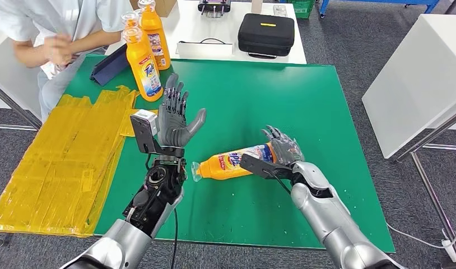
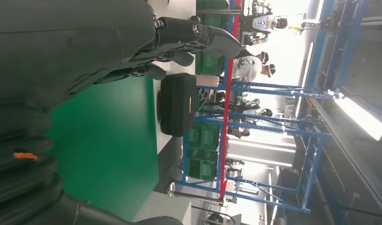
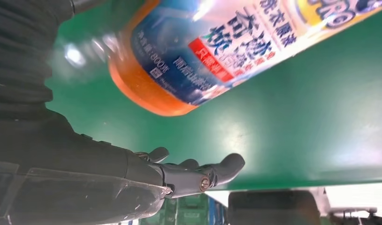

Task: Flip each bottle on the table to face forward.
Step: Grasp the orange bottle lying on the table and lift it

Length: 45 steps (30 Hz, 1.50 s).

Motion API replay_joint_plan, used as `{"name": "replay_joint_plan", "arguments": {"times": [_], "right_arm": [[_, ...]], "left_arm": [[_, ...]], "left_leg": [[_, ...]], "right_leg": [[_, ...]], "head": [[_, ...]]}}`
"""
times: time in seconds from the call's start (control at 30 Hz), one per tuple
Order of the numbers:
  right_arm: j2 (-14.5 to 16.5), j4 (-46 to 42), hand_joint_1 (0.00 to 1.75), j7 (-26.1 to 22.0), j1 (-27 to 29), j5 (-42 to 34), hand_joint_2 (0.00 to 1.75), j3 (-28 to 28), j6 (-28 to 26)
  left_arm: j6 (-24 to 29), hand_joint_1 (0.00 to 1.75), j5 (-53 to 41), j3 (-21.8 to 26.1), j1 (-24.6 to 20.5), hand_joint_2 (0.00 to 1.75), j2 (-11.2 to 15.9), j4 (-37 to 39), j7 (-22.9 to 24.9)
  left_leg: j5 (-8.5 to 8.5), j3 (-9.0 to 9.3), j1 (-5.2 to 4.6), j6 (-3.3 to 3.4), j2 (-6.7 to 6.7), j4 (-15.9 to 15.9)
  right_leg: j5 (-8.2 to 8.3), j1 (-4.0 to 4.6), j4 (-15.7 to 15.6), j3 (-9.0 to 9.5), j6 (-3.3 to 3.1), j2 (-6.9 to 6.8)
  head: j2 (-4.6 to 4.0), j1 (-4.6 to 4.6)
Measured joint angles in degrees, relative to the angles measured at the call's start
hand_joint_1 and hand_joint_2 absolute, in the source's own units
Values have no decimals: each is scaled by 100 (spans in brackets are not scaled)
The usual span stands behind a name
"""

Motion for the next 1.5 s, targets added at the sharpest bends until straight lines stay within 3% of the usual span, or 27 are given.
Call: {"name": "replay_joint_plan", "arguments": {"times": [0.13,0.4,1.07,1.2,1.23,1.5], "right_arm": [[20,183,0,-118,-74,-34,175,-31,146],[20,588,0,-400,-181,-138,175,-150,1007],[23,1176,0,-636,-585,115,175,31,1383],[71,1273,168,-564,-654,191,175,156,1363],[80,1294,175,-551,-666,196,175,178,1346],[104,1399,175,-496,-755,211,175,296,1278]], "left_arm": [[-36,0,-5,-1,-22,175,-29,14,0],[-30,0,-33,-50,-114,175,-85,108,11],[59,0,131,-173,-210,175,-136,261,-5],[102,0,178,-202,-210,175,-139,261,-12],[112,0,185,-210,-210,175,-139,261,-12],[155,0,207,-245,-209,175,-139,261,-12]], "left_leg": [[0,0,0,0,0,0],[0,1,-1,0,2,1],[0,5,0,0,3,1],[0,6,0,0,3,1],[0,6,0,0,3,1],[0,6,0,0,3,1]], "right_leg": [[0,0,0,0,0,0],[0,-1,-1,0,0,0],[1,0,0,3,0,1],[1,1,0,3,0,1],[1,1,0,3,0,1],[1,1,0,4,0,1]], "head": [[-1,1],[0,0],[0,1],[0,0],[0,1],[-1,1]]}}
